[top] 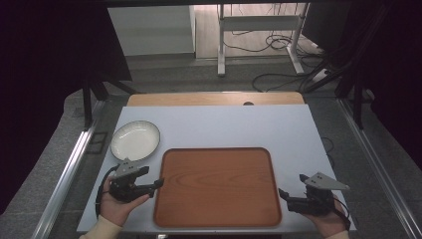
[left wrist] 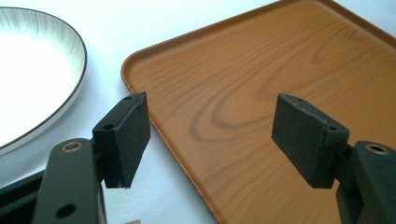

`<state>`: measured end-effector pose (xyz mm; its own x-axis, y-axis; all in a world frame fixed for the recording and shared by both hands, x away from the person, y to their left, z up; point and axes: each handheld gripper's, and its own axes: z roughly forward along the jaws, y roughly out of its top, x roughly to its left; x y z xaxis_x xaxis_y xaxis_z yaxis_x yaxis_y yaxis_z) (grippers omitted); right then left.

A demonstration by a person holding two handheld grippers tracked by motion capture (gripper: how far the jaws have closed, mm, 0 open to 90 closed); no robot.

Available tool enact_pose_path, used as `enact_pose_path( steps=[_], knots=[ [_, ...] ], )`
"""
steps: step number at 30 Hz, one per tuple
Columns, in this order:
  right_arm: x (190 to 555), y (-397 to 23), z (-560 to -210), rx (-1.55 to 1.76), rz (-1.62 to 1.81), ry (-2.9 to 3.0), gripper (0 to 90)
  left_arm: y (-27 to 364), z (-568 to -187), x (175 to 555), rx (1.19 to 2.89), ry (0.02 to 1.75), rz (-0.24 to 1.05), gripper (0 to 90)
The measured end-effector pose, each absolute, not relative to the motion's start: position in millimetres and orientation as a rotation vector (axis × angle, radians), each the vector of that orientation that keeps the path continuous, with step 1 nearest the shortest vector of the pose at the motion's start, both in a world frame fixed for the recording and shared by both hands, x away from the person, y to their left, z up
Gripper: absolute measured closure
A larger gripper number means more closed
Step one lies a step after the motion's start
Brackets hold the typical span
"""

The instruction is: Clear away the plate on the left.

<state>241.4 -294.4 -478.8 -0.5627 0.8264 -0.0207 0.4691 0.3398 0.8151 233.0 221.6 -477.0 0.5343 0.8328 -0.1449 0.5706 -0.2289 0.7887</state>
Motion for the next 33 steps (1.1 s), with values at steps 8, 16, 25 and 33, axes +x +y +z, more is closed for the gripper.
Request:
enact_pose_path(
  steps=[8,16,25,33],
  knots=[
    [243.6,-294.6,-483.7,1.124,1.120,2.220,13.9,220.5,-480.7,235.8,1.933,1.155,0.390,27.8],
    [242.5,-295.5,-485.7,1.145,1.099,2.251,15.2,225.4,-482.2,233.5,1.929,1.158,0.383,28.0],
    [241.6,-290.9,-480.9,1.145,1.103,2.254,15.7,228.6,-481.6,228.1,1.923,1.162,0.390,28.2],
    [243.4,-287.9,-482.1,1.139,1.099,2.269,15.7,226.3,-481.5,229.9,1.924,1.159,0.391,28.8]
  ],
)
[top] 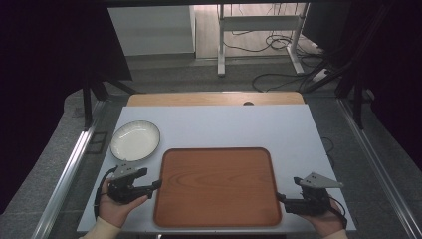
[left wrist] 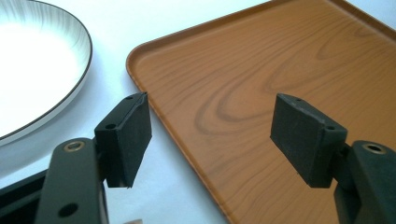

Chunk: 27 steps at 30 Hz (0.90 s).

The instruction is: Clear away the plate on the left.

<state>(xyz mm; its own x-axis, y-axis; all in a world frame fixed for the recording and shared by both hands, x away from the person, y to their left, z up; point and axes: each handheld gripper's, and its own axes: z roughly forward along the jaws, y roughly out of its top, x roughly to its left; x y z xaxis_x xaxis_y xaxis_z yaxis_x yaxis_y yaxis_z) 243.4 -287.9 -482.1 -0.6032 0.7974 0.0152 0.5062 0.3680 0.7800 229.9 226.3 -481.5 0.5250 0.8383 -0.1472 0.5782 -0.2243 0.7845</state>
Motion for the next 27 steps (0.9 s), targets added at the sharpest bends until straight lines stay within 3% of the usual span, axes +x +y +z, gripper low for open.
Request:
enact_pose_path(
  steps=[27],
  knots=[
    [242,-294,-478,1.144,1.098,2.240,16.0,228,-447,246,1.915,1.145,0.403,28.6]
  ],
)
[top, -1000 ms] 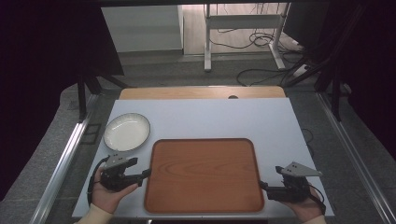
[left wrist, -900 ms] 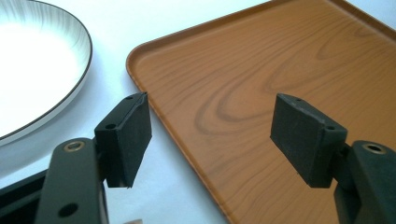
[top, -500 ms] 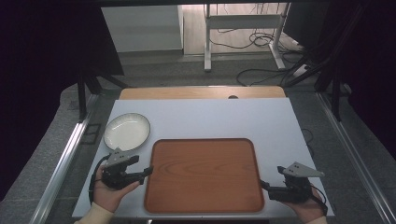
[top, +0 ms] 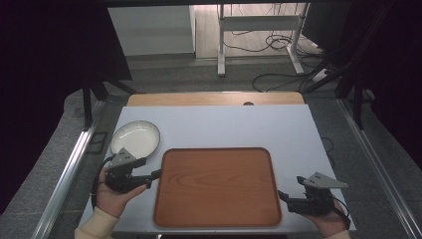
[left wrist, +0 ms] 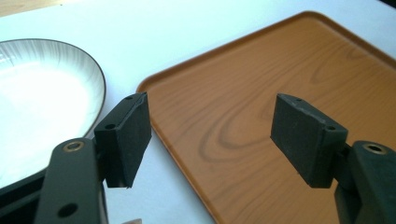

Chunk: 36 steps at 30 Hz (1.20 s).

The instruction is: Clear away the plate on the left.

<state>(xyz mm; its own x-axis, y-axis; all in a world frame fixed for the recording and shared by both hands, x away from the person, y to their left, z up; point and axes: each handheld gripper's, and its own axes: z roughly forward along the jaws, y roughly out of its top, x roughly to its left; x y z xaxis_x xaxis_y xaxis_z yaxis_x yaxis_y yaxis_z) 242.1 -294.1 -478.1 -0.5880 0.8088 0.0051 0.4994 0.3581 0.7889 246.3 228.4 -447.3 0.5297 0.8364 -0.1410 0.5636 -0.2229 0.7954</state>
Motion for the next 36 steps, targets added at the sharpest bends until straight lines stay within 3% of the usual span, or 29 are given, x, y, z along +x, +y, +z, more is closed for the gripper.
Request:
enact_pose_path(
  steps=[36],
  knots=[
    [245,-294,-482,1.162,1.049,2.238,17.4,267,-443,312,1.864,1.301,0.360,27.6]
  ],
)
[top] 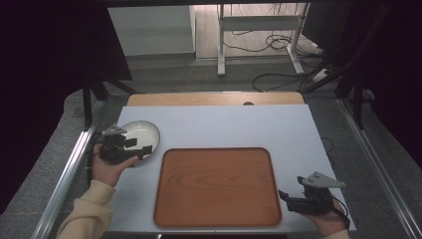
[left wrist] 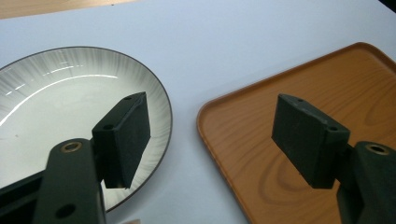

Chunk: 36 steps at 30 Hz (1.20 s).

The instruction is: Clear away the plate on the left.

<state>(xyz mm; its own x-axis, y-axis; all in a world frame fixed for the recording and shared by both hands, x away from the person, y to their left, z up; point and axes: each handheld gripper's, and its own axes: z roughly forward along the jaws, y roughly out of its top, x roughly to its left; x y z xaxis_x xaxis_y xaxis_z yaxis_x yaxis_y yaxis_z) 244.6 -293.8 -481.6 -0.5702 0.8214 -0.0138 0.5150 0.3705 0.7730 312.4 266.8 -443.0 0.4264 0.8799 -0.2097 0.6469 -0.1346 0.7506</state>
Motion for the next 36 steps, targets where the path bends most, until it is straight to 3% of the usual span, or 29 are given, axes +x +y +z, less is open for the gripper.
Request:
enact_pose_path(
  steps=[36],
  knots=[
    [245,-293,-484,1.162,1.021,2.252,17.7,304,-446,370,1.849,1.441,0.394,27.9]
  ],
)
